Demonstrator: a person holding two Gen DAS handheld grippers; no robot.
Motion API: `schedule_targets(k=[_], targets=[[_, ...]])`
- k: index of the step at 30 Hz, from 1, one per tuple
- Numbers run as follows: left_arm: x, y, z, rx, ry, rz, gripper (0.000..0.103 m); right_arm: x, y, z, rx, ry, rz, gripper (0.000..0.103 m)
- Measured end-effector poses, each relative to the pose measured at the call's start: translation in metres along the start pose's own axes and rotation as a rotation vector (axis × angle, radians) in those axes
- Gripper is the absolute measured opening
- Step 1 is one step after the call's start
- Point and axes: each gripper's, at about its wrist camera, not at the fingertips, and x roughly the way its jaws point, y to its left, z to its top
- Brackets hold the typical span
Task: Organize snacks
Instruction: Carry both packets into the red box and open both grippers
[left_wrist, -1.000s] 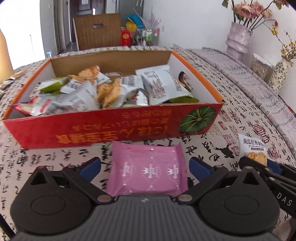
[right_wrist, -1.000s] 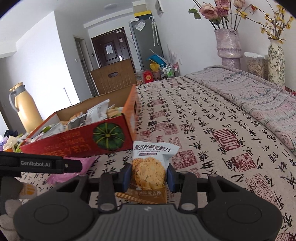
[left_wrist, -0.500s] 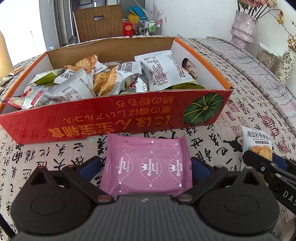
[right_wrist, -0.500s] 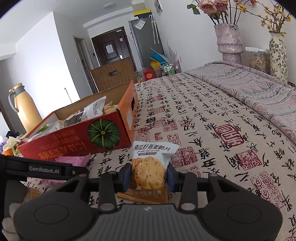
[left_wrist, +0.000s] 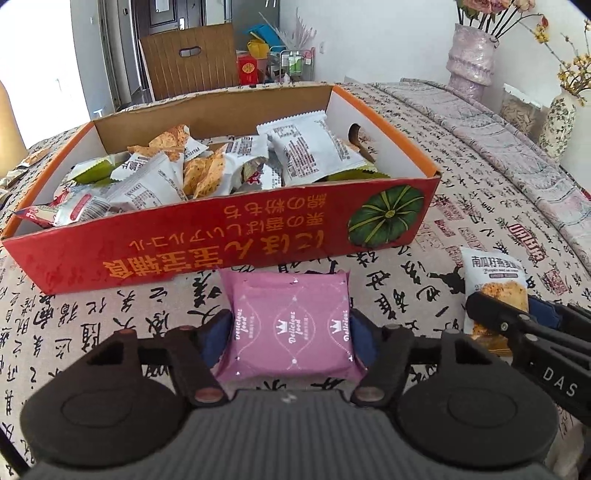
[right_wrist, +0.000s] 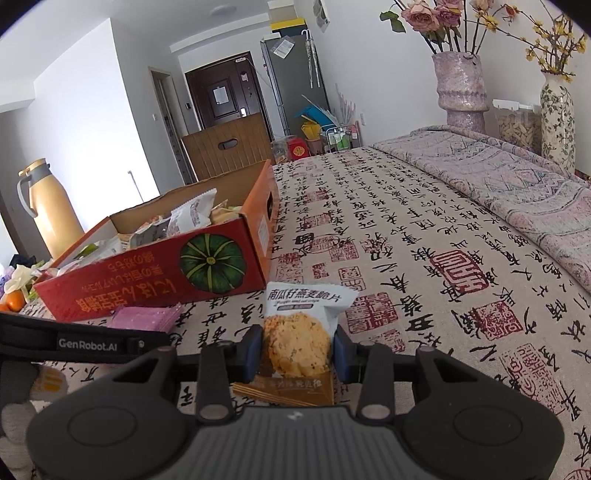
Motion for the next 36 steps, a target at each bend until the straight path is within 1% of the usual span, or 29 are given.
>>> schedule_targets(k=[5, 8, 15, 20, 25, 30, 36], targets=[[-0.017, 0.006, 0.002, -0.009, -0.046, -0.007, 0.067, -0.006, 0.011, 0.004, -0.023, -0.017, 0.019, 0.038], [-0.032, 0.012, 0.006, -0.014, -0.089, -0.013, 0.067, -0.01, 0.02, 0.01, -0.044, -0.032, 0.036, 0.038], [-0.065, 0.038, 0.026, -0.042, -0.21, 0.023, 0.067, -0.011, 0.045, 0.032, -0.1, -0.083, 0.075, 0.038], [-0.073, 0.057, 0.043, -0.071, -0.266, 0.055, 0.067, -0.006, 0.067, 0.057, -0.144, -0.132, 0.1, 0.038], [-0.07, 0.076, 0.057, -0.12, -0.306, 0.081, 0.067, 0.009, 0.092, 0.081, -0.19, -0.165, 0.119, 0.038], [-0.058, 0.093, 0.072, -0.17, -0.352, 0.099, 0.067, 0.035, 0.116, 0.103, -0.22, -0.177, 0.132, 0.038], [-0.034, 0.116, 0.08, -0.217, -0.372, 0.123, 0.068, 0.073, 0.132, 0.115, -0.23, -0.168, 0.109, 0.038]])
